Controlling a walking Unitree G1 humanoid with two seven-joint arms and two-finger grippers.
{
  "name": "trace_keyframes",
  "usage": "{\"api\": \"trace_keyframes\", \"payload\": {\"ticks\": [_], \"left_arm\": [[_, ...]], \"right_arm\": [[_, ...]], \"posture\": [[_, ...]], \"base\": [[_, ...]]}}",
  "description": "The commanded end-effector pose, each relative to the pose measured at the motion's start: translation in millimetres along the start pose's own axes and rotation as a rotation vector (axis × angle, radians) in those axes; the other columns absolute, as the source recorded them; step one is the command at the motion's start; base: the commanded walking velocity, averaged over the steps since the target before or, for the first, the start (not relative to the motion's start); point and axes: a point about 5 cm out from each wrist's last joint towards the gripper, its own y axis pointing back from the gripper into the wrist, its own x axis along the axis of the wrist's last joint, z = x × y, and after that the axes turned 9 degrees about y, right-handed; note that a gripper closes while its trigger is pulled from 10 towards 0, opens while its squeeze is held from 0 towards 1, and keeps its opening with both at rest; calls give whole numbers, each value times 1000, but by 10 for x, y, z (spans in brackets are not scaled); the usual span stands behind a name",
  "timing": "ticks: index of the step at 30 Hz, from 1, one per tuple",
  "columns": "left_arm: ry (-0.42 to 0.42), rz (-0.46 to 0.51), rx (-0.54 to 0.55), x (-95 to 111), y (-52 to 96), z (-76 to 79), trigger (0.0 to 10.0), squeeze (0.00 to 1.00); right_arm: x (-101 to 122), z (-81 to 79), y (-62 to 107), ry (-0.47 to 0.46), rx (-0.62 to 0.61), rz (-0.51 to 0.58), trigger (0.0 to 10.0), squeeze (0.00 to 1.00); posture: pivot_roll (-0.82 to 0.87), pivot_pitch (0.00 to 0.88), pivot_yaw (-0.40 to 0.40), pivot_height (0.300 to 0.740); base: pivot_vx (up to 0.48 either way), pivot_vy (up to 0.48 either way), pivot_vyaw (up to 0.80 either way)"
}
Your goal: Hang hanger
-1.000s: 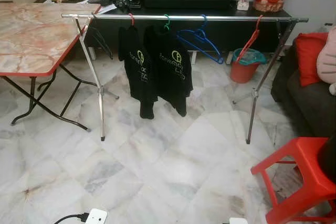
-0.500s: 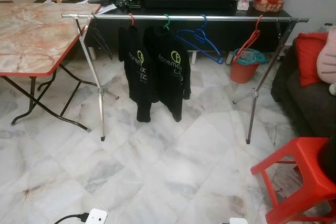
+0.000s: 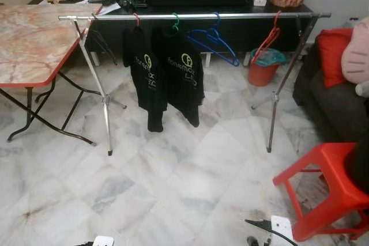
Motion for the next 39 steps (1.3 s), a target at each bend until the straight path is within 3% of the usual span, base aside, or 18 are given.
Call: {"api": "trace_keyframes", "payload": {"ticks": [1, 4, 10, 14, 15, 20, 25, 32, 39], "left_arm": [[15, -50, -19, -146, 4, 54, 10000, 0], [20, -48, -26, -150, -8, 134, 10000, 0], [25, -48, -21, -147, -11, 147, 10000, 0], [39, -44, -12, -127, -3, 77, 10000, 0], [54, -38, 1, -106, 12, -22, 10000, 0], [57, -32, 15, -76, 38, -161, 10000, 0], [53, -29, 14, -60, 45, -198, 10000, 0], [51, -24, 5, -47, 29, -129, 10000, 0], [46, -33, -16, -92, -7, 82, 10000, 0]], "right_arm": [[68, -12, -6, -7, 2, 16, 10000, 0], [67, -8, -5, 1, 3, 12, 10000, 0], [115, 6, -3, 174, 38, 10, 10000, 0], [113, 11, -3, 159, 34, 11, 10000, 0], [125, 14, -2, 197, 44, 8, 10000, 0], [129, 16, -1, 204, 48, 9, 10000, 0], [127, 18, -1, 203, 47, 10, 10000, 0], [126, 11, -1, 202, 54, 10, 10000, 0], [124, 5, -2, 202, 54, 11, 10000, 0]], "posture": [[-142, 0, -26, 740], [-134, 0, -31, 740], [-136, 0, -30, 740], [-132, 0, -36, 740], [-132, 0, -37, 740], [-133, 0, -39, 740], [-134, 0, -41, 740], [-132, 0, -43, 740], [-129, 0, -40, 740]], "base": [[0, 0, 0], [0, 0, 0], [0, 0, 0], [0, 0, 0], [0, 0, 0], [0, 0, 0], [0, 0, 0], [0, 0, 0], [70, 0, 0]]}}
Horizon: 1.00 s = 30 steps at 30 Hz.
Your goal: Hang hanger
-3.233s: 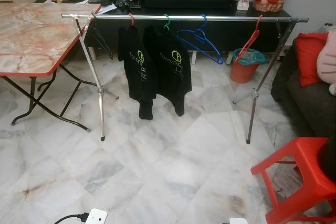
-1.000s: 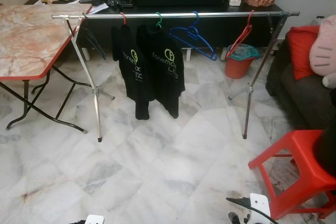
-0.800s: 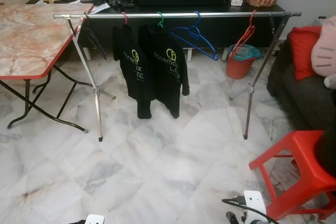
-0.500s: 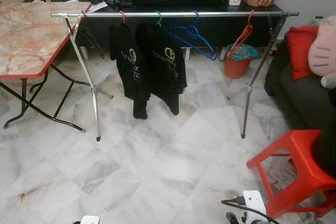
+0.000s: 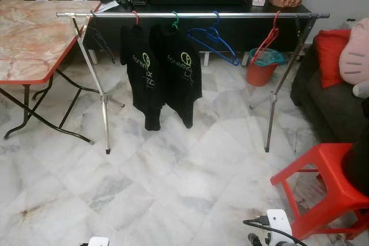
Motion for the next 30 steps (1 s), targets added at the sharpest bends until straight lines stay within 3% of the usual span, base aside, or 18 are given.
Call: {"api": "trace_keyframes", "payload": {"ticks": [1, 15, 24, 30], "left_arm": [[-5, -43, -26, -104, -9, 108, 10000, 0], [-1, -33, -13, -7, -9, 35, 10000, 0], [-2, -26, -17, 64, -17, 48, 10000, 0], [0, -30, -29, 6, -21, 106, 10000, 0]], "right_arm": [[11, 9, 1, -1, -2, 6, 10000, 0], [30, 13, 0, 8, 2, 8, 10000, 0], [38, 22, 1, 8, 1, 10, 10000, 0], [34, 25, 3, -5, -3, 18, 10000, 0]], "posture": [[-129, 0, -40, 740], [-121, 0, -42, 740], [-121, 0, -43, 740], [-122, 0, -44, 740]], "base": [[247, 0, 0], [267, 0, 0], [293, 0, 0], [294, 0, 0]]}}
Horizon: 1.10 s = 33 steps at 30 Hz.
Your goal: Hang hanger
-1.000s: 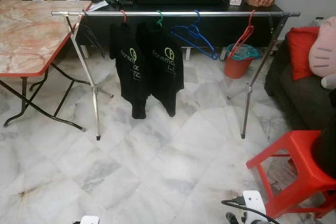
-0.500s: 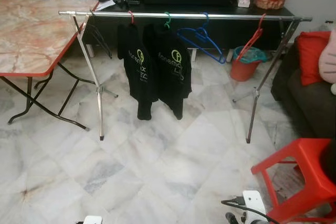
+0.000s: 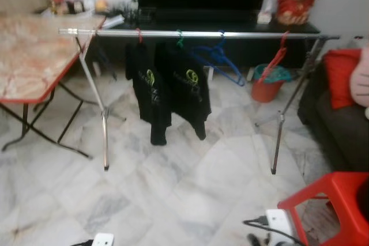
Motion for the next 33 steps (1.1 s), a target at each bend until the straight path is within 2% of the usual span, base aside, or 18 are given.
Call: {"api": "trace_keyframes", "payload": {"ticks": [1, 6, 11, 14, 21, 24, 30, 33], "left_arm": [[-6, 1, -26, -19, -17, 117, 10000, 0], [-8, -8, -39, -116, -24, 231, 10000, 0], [-8, -10, -42, -137, -24, 245, 10000, 0], [-7, -11, -42, -142, -23, 243, 10000, 0], [-5, -7, -18, -71, 1, 34, 10000, 0], [-4, 1, -1, -3, 25, -113, 10000, 0], [-2, 2, 2, 15, 30, -141, 10000, 0], [-5, -5, -6, -23, 12, -46, 10000, 0]], "right_arm": [[-74, 129, 32, -4, -38, -16, 10000, 0], [-81, 127, 32, -16, -45, -16, 10000, 0], [-83, 120, 32, -29, -44, -10, 10000, 0], [-79, 118, 32, 3, -29, -12, 10000, 0], [-74, 118, 33, 24, -19, -7, 10000, 0], [-79, 116, 33, 27, -16, -12, 10000, 0], [-87, 116, 34, 24, -12, -14, 10000, 0], [-94, 116, 35, 4, -18, -11, 10000, 0]], "posture": [[-123, 0, -43, 740], [-125, 0, -42, 740], [-125, 0, -43, 740], [-121, 0, -45, 740], [-124, 0, -44, 740], [-122, 0, -46, 740], [-121, 0, -47, 740], [-122, 0, -46, 740]], "base": [[292, 0, 0], [293, 0, 0], [293, 0, 0], [294, 0, 0], [296, 0, 501], [298, 0, 800], [297, 0, 800], [300, 0, 0]]}}
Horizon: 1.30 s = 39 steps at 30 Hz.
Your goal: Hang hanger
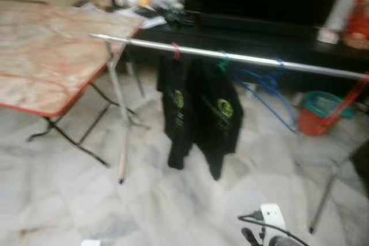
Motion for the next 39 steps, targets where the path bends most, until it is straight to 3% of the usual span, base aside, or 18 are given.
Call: {"api": "trace_keyframes", "payload": {"ticks": [1, 3, 7, 18, 22, 24, 31, 36, 39], "left_arm": [[-4, -5, -25, -14, -24, 135, 10000, 0], [-8, -13, -42, -76, -45, 302, 10000, 0], [-14, -18, -56, -114, -59, 453, 10000, 0], [-62, -10, -72, -107, -70, 615, 10000, 0], [-67, -7, -69, -86, -68, 551, 10000, 0], [-82, -7, -55, -65, -56, 395, 10000, 0], [-109, -23, -29, -121, -12, 126, 10000, 0], [-120, -28, -29, -152, -5, 105, 10000, 0], [-139, -28, -39, -170, -15, 178, 10000, 0]], "right_arm": [[-100, 77, 27, -32, -28, -22, 10000, 0], [-100, 75, 27, -44, -32, -16, 10000, 0], [-98, 69, 26, -39, -27, -13, 10000, 0], [-118, 68, 31, -114, -59, 26, 10000, 0], [-108, 80, 35, -102, -76, 46, 10000, 0], [-70, 92, 43, -90, -84, 102, 10000, 0], [12, 126, 76, -132, -170, 241, 10000, 0], [77, 128, 96, -129, -185, 317, 10000, 0], [118, 136, 113, -136, -208, 367, 10000, 0]], "posture": [[-122, 0, -46, 740], [-122, 0, -44, 740], [-121, 0, -44, 740], [-127, 0, -43, 740], [-134, 0, -45, 740], [-135, 0, -46, 740], [-155, 0, -42, 740], [-159, 0, -41, 740], [-162, 0, -40, 740]], "base": [[300, 0, 0], [300, 0, 0], [299, 0, 0], [27, 0, 0], [0, 0, 0], [0, 0, 0], [0, 0, 0], [0, 0, 0], [0, 0, 0]]}}
